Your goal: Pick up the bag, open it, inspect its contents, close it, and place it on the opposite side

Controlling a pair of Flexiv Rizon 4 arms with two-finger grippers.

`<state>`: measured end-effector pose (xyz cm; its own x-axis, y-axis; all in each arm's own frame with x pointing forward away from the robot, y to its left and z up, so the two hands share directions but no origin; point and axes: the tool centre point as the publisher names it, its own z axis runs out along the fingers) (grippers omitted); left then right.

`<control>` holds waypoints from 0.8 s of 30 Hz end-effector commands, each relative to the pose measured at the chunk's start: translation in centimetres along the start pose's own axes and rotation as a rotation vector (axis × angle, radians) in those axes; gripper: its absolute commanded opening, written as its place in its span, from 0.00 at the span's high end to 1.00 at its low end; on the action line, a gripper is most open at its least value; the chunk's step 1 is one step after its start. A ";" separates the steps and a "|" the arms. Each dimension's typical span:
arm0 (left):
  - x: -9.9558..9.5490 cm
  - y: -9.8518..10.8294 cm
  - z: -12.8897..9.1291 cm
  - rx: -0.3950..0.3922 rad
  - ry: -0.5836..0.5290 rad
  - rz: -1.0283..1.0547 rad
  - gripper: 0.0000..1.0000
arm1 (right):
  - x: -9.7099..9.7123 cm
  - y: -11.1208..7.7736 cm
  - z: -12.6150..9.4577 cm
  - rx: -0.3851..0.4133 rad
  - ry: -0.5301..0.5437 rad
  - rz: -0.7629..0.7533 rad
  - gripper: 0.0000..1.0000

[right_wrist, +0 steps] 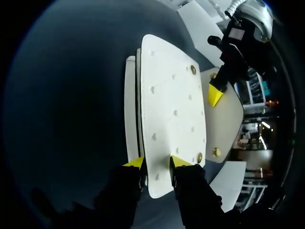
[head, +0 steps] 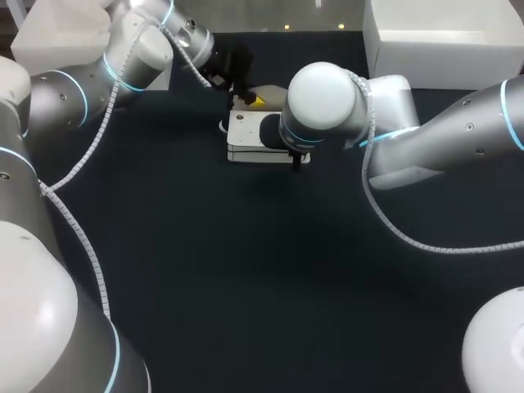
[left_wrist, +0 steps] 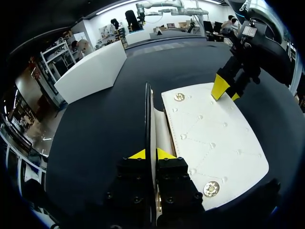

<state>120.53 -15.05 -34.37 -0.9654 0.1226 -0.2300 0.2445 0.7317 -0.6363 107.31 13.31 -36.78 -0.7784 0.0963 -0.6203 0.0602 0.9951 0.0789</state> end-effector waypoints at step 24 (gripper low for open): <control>-0.4 0.4 0.8 0.000 0.027 0.007 1.00 | -0.4 0.0 -0.2 -0.026 -0.033 0.009 0.73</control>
<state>120.50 -15.27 -34.60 -0.9653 0.1389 -0.2209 0.2501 0.7347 -0.6306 107.66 13.46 -36.28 -0.7635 0.1040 -0.6374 0.0537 0.9938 0.0978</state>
